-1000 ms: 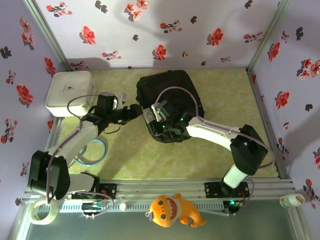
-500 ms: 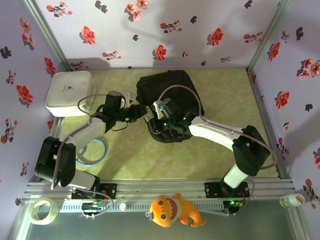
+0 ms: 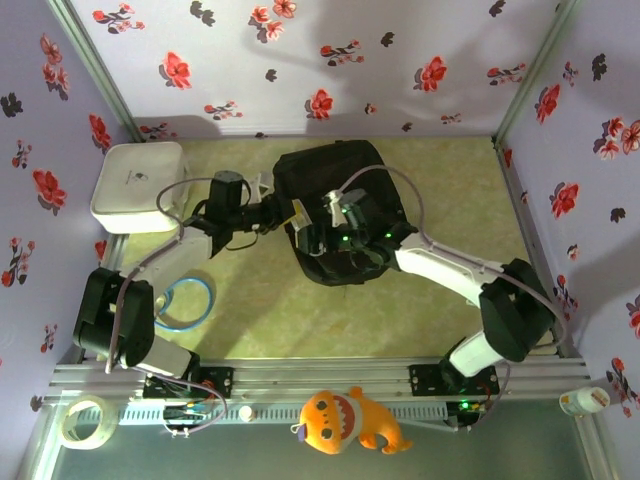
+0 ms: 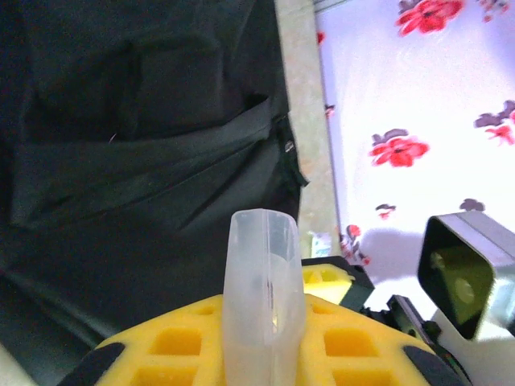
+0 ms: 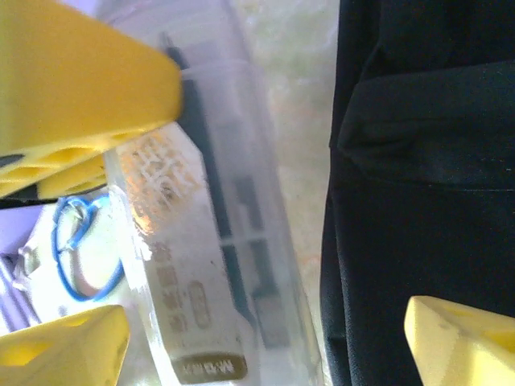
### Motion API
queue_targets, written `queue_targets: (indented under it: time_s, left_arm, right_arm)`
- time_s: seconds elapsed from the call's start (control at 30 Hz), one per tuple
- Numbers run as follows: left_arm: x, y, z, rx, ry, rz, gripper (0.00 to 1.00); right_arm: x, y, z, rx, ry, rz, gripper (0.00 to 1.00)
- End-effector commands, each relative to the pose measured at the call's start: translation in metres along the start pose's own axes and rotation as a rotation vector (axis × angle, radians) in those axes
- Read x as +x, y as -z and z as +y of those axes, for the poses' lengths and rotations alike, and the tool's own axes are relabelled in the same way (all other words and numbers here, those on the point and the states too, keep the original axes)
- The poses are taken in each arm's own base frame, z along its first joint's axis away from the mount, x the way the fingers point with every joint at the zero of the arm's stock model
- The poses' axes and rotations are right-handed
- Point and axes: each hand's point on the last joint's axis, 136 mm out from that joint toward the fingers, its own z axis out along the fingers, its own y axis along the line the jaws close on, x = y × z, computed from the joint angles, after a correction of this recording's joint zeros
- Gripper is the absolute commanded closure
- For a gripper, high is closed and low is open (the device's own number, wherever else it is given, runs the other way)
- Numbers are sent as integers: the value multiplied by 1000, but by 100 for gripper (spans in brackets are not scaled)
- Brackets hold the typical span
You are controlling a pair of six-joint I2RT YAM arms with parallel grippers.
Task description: Pack the student bag
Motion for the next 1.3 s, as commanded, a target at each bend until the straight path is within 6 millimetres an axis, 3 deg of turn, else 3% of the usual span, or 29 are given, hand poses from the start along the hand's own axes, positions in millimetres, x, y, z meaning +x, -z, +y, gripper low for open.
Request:
queue_targets:
  time_s: [0.0,0.33,0.47,0.67,0.9,1.07,1.17,1.27]
  left_arm:
    - [-27,3,-36,134,-8,-50,83]
    - [-56,0,-69,242,74,-97,84]
    - [-64,0,-76,274,100,-110,85]
    - [-79,-3,-86,350,147,-135,87]
    - [-80,-5,-80,349,166,-137,87]
    - [-78,-4,-76,327,160,-140,79]
    - [-78,-4,-65,271,161,-144,70]
    - [-83,3,-43,198,160,-168,48]
  right_arm:
    - [-28,20,15,-164,-138,-99,9]
    - [-78,43,16,-438,-507,-213,10]
    - [-98,55,36,-577,-546,-253,14]
    - [-102,58,37,-580,-547,-266,30]
    - [-106,59,28,-557,-579,-290,56]
    - [-105,58,23,-533,-588,-292,72]
    - [-107,62,19,-518,-572,-324,74]
    - [-106,64,11,-474,-561,-340,75]
